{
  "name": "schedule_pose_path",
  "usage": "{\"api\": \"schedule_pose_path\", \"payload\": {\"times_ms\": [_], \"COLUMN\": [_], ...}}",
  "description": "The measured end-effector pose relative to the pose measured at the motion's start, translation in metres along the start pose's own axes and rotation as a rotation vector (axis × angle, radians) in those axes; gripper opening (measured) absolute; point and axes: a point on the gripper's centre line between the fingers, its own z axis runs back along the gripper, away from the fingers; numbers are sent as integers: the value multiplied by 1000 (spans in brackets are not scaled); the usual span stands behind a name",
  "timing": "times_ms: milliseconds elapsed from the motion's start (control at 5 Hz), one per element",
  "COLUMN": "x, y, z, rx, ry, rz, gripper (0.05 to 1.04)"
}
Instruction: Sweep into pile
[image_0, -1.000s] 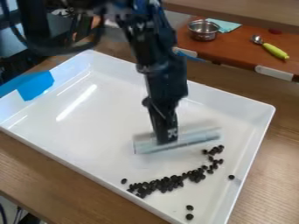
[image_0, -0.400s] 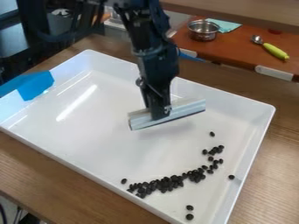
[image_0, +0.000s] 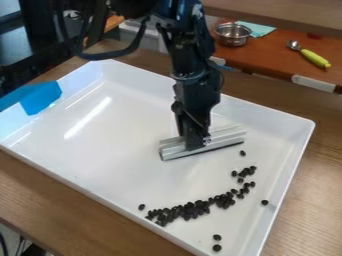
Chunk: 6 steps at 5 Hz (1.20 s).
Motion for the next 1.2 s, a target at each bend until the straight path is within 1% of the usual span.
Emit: {"api": "schedule_pose_path", "payload": {"times_ms": [200, 400, 600, 800, 1200], "x": [2, -1, -8, -12, -17], "y": [-4, -15, -40, -56, -86], "z": [-2, -2, -1, 0, 0], "rx": [-5, -27, -70, -101, -142], "ry": [-9, -19, -15, -19, -12], "rz": [-8, -35, -79, -104, -132], "gripper": [342, 342, 342, 342, 342]}}
